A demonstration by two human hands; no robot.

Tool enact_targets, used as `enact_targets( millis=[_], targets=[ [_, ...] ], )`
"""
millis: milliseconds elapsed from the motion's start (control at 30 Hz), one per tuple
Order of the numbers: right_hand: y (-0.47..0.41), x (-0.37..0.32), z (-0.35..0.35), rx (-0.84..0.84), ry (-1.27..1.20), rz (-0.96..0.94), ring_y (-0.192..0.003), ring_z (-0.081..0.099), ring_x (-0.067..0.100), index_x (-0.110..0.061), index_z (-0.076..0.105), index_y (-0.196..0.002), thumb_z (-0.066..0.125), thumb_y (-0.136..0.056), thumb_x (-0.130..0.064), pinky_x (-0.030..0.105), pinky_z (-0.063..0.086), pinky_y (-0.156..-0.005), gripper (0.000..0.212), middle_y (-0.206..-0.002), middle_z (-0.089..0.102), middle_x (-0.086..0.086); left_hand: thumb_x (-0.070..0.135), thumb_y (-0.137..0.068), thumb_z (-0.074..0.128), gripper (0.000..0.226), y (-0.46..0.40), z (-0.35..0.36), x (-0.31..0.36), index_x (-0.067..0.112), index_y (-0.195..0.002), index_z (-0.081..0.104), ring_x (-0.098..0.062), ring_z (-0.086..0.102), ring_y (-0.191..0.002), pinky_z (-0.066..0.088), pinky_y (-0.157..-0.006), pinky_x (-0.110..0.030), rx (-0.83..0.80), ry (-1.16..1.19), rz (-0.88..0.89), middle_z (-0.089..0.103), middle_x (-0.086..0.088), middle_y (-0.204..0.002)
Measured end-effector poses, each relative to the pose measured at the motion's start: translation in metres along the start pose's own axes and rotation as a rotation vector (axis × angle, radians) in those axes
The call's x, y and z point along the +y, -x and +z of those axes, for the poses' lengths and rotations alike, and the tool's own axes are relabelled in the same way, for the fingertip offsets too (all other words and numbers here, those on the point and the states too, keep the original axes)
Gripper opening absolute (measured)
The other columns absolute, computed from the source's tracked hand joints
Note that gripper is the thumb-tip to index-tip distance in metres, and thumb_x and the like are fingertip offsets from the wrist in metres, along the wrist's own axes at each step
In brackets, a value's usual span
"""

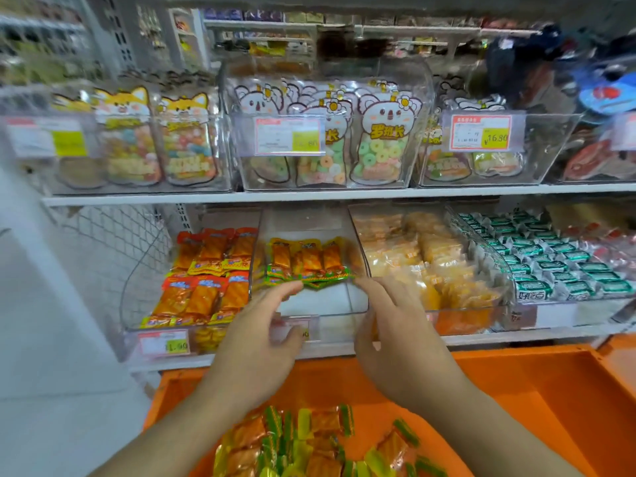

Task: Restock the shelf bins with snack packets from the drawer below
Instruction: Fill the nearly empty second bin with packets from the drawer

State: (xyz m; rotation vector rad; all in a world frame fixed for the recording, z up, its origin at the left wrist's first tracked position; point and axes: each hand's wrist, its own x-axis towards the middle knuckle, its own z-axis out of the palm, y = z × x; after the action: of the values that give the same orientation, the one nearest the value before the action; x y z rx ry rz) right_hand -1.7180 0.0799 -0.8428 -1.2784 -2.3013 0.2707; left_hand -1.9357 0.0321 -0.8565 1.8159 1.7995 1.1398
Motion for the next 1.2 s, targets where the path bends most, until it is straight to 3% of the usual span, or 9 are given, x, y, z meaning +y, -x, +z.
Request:
enact_targets(
  millis=[100, 233, 300, 367, 467, 733, 900, 1067, 1200],
  targets=[
    [0.02, -0.015, 0.003, -0.054, -0.086, 0.006, -0.136, 0.038, 0.009, -0.028, 0.036, -0.153, 0.062, -0.099, -0.029, 0.025, 0.042, -0.105, 0.06, -0.147, 0.039, -0.012, 0.013, -0.091, 0.072, 0.05, 0.043, -0.007, -0.012, 0.041, -0.131, 0.061, 0.007, 0.059, -0.115, 0.045, -0.097, -0.012, 0.019, 0.027, -0.047, 0.063, 0.029, -0.123],
    [0.043, -0.035, 0.025, -0.139, -0.159, 0.064, -0.126, 0.051, 0.011, -0.023, 0.045, -0.15, 0.066, -0.097, -0.028, 0.024, 0.043, -0.104, 0.057, -0.141, 0.051, -0.005, 0.017, -0.088, 0.073, 0.046, 0.092, -0.005, -0.05, 0.04, -0.127, 0.062, 0.002, 0.063, -0.104, 0.054, -0.093, -0.032, -0.016, -0.007, -0.189, 0.067, 0.022, -0.115],
    [0.057, -0.041, 0.048, -0.225, -0.145, 0.088, -0.125, 0.053, 0.014, -0.021, 0.047, -0.15, 0.066, -0.097, -0.028, 0.029, 0.044, -0.107, 0.057, -0.139, 0.054, -0.001, 0.017, -0.089, 0.073, 0.044, 0.117, -0.001, -0.07, 0.034, -0.128, 0.062, -0.004, 0.063, -0.103, 0.052, -0.092, -0.029, -0.068, -0.036, -0.277, 0.067, 0.016, -0.117],
    [0.073, -0.041, 0.075, -0.352, -0.102, 0.117, -0.128, 0.053, 0.021, -0.019, 0.045, -0.151, 0.064, -0.096, -0.027, 0.034, 0.044, -0.107, 0.058, -0.141, 0.054, 0.003, 0.017, -0.09, 0.074, 0.042, 0.139, 0.002, -0.09, 0.027, -0.13, 0.063, -0.008, 0.063, -0.107, 0.044, -0.088, -0.021, -0.137, -0.089, -0.347, 0.066, 0.011, -0.119],
    [0.096, -0.033, 0.119, -0.545, -0.053, 0.235, -0.13, 0.054, 0.029, -0.019, 0.044, -0.149, 0.061, -0.094, -0.032, 0.04, 0.048, -0.104, 0.058, -0.142, 0.053, 0.007, 0.027, -0.093, 0.072, 0.038, 0.162, 0.009, -0.119, 0.025, -0.13, 0.063, -0.018, 0.064, -0.12, 0.045, -0.091, -0.027, -0.259, -0.186, -0.456, 0.067, 0.004, -0.127],
    [0.13, 0.019, 0.223, -0.838, 0.012, 0.461, -0.127, 0.055, 0.033, -0.017, 0.043, -0.149, 0.063, -0.092, -0.035, 0.037, 0.049, -0.103, 0.063, -0.137, 0.057, 0.012, 0.024, -0.088, 0.076, 0.057, 0.168, 0.04, -0.197, 0.019, -0.141, 0.056, -0.023, 0.057, -0.132, 0.042, -0.103, -0.027, -0.527, -0.277, -0.65, 0.06, -0.005, -0.143],
    [0.121, 0.045, 0.281, -0.837, 0.094, 0.505, -0.147, 0.033, 0.038, -0.015, 0.021, -0.161, 0.066, -0.092, -0.031, 0.048, 0.035, -0.12, 0.084, -0.165, 0.026, 0.012, 0.029, -0.093, 0.072, 0.043, 0.163, 0.076, -0.243, 0.013, -0.131, 0.059, -0.03, 0.063, -0.122, 0.05, -0.094, -0.033, -0.678, -0.335, -0.738, 0.066, -0.01, -0.132],
    [0.117, 0.059, 0.316, -0.813, 0.201, 0.502, -0.14, 0.04, 0.036, -0.014, 0.03, -0.157, 0.071, -0.091, -0.036, 0.046, 0.04, -0.115, 0.081, -0.155, 0.036, 0.013, 0.049, -0.078, 0.082, 0.055, 0.167, 0.097, -0.264, 0.017, -0.119, 0.063, -0.027, 0.067, -0.105, 0.056, -0.083, -0.036, -0.69, -0.362, -0.817, 0.069, -0.009, -0.118],
    [0.116, 0.061, 0.321, -0.76, 0.285, 0.472, -0.133, 0.045, 0.035, -0.012, 0.043, -0.145, 0.073, -0.089, -0.038, 0.046, 0.043, -0.111, 0.069, -0.143, 0.047, 0.015, 0.038, -0.086, 0.078, 0.056, 0.173, 0.103, -0.264, 0.01, -0.128, 0.053, -0.03, 0.057, -0.124, 0.048, -0.095, -0.037, -0.651, -0.438, -0.781, 0.059, -0.012, -0.131]
  ],
)
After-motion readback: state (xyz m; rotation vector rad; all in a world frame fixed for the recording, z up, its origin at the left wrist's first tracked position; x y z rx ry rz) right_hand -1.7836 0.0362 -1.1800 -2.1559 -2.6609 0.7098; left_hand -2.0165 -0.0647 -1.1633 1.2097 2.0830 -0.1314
